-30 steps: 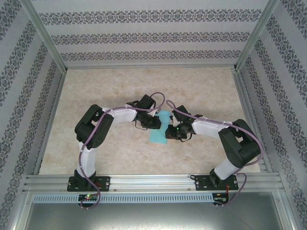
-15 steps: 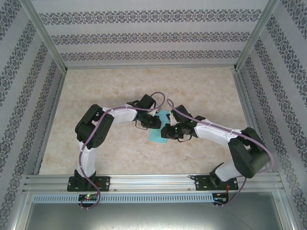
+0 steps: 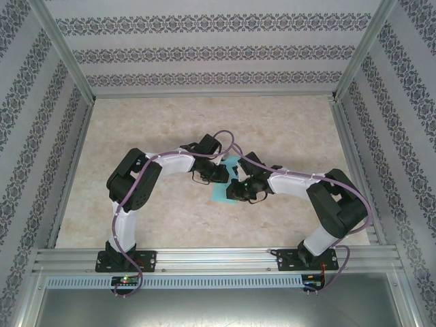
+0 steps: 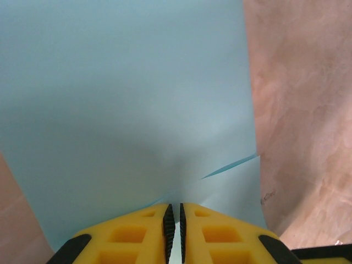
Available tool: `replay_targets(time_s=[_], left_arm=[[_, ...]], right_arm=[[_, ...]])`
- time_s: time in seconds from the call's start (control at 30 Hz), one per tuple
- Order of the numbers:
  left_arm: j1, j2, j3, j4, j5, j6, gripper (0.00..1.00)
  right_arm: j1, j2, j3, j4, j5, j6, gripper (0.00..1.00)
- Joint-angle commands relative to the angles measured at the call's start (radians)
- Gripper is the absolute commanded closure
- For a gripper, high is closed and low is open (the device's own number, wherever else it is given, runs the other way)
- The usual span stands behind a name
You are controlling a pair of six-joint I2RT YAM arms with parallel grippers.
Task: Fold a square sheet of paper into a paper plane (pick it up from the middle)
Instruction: Fold the triangle a second time at the center of the table.
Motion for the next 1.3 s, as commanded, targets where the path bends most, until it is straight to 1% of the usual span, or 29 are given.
replay_targets(time_s=[0.0, 0.2, 0.57, 0.83, 1.27], left_arm=[[0.004, 0.077, -0.038, -0.052, -0.116, 0.041, 0.82], [0.004, 0.084, -0.029, -0.055, -0.115, 0.04, 0.81], [0.004, 0.09, -0.022, -0.065, -0.116, 0.045, 0.81], [0.004, 0.098, -0.013, -0.071, -0.118, 0.047, 0.81], [0.007, 0.103, -0.009, -0.069, -0.121, 0.05, 0.81]], right_arm=[[-0.012, 0.009, -0.002, 0.0, 0.006, -0.023, 0.87], [-0.025, 0.027, -0.018, 0.01, -0.007, -0.029, 0.88], [-0.033, 0.03, -0.026, -0.03, 0.027, -0.066, 0.89], [-0.035, 0.04, -0.049, -0.01, 0.012, -0.064, 0.89], [-0.044, 0.021, -0.098, -0.007, 0.021, -0.071, 0.9]])
